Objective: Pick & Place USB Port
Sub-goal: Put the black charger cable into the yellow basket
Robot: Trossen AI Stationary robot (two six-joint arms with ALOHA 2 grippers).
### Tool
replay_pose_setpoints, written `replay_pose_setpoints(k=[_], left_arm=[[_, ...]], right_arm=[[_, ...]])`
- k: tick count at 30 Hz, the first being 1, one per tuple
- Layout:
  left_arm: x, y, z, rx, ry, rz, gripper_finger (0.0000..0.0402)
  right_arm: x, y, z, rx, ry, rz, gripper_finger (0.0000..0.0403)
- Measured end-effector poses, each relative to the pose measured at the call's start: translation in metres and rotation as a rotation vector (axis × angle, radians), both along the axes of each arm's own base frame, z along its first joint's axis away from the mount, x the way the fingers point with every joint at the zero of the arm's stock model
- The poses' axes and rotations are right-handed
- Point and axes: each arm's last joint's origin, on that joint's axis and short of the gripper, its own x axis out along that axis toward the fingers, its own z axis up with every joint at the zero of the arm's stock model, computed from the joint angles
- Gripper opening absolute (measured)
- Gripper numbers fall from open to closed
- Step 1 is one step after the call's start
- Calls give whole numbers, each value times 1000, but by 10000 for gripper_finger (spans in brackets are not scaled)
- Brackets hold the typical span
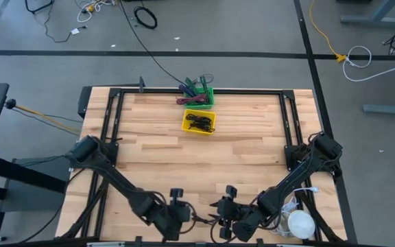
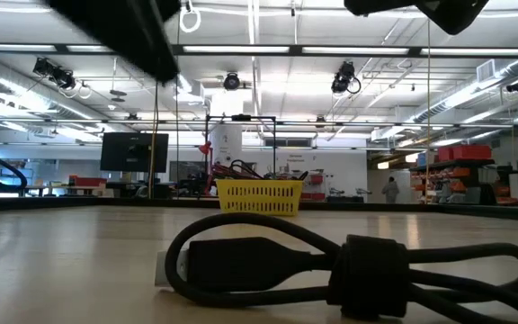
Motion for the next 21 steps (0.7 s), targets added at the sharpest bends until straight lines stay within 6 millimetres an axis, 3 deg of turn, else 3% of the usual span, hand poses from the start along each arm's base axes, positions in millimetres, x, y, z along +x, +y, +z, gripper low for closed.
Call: replay_pose_setpoints(k=[9, 21], left_arm=[[21, -2, -31, -112, 51, -36, 126], [33, 0, -48, -126, 31, -14, 126]], right_arm=[[-1, 1, 0, -12, 3, 11, 160], [-1, 1, 0, -28, 6, 19, 160]])
